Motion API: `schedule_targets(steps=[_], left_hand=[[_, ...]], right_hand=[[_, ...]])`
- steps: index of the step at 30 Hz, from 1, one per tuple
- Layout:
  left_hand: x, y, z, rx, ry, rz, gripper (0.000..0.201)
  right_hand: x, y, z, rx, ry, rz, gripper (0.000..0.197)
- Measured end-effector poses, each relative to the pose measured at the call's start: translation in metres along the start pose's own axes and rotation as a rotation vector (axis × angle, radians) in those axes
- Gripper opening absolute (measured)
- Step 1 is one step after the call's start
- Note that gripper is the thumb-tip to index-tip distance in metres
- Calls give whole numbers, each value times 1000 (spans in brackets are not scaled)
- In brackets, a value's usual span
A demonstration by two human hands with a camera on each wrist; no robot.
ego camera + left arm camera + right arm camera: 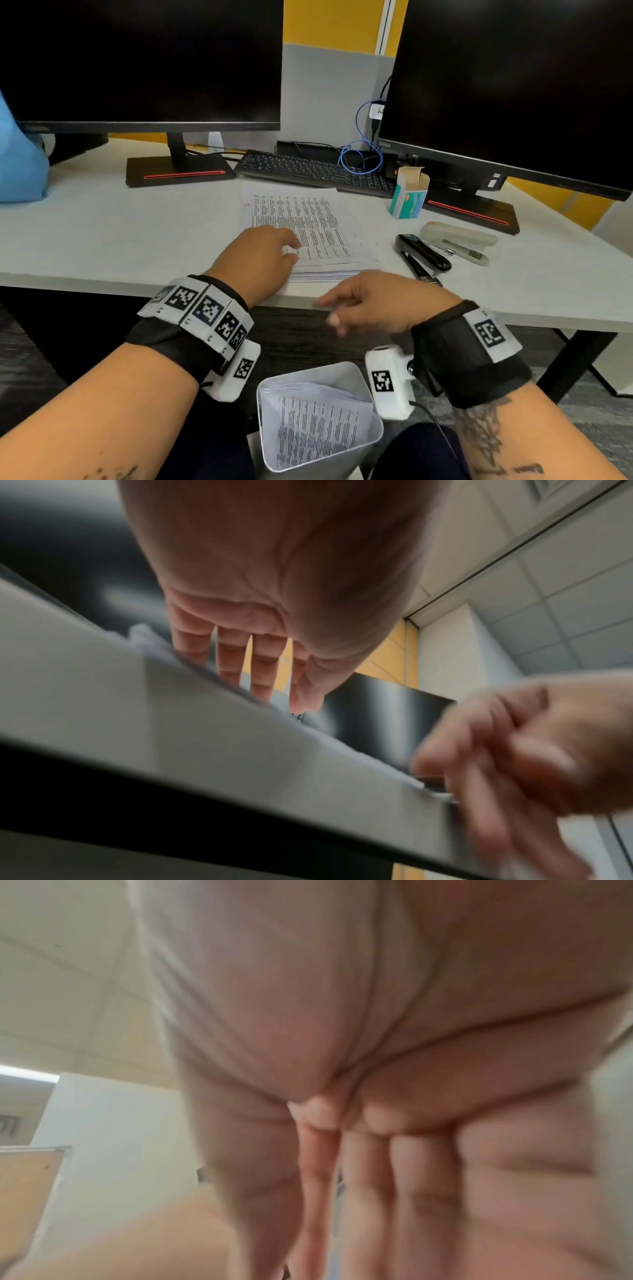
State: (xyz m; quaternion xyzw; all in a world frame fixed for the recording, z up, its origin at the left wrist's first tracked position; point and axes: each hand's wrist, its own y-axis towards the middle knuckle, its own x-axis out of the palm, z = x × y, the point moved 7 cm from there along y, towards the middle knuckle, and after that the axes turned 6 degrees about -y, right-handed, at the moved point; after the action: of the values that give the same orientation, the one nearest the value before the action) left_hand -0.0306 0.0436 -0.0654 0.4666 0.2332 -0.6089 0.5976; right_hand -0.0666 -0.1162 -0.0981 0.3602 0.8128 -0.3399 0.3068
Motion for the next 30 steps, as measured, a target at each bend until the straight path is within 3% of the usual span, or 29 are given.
schedule_targets(steps=[2,5,6,10,15,18,20,22,24,26,28,30], left_hand=[[6,2,-10,-46,24,-43,28],[11,3,-17,-93,24,-103,31],[11,4,-18,-96,26,-114,32],[10,7,-19,-80,59,-133,35],[7,6,-24,-82,54,-133,43],[-10,0,-26,-115,-189,86,51],[-32,-8,-35,-187,-386,352,47],[-39,-13,-51,-347,-686,471,40],[-28,-16,-55,-552,-1140,357,45],[-12,-17,-40,-660,-1498,105,55],[-3,-19,-29,-691,-1632,-93,43],[1,-19,-33,-720,-1587,-112,29]], right_hand=[[-28,-5,-11,-19,46,210,22],[-70,-3,-15,47,-269,560,22],[-74,3,-13,82,-365,578,28],[-62,41,-2,101,-550,389,52],[-55,56,-6,34,-735,422,27],[-60,42,-14,43,-775,593,19],[-73,20,-16,24,-604,780,18],[-83,-9,-16,-35,-380,912,19],[-83,-27,-17,-80,-249,826,17],[-71,-34,-17,-76,-248,591,13],[-57,-36,-11,-53,-271,382,10],[-44,-38,-3,-6,-218,237,8]])
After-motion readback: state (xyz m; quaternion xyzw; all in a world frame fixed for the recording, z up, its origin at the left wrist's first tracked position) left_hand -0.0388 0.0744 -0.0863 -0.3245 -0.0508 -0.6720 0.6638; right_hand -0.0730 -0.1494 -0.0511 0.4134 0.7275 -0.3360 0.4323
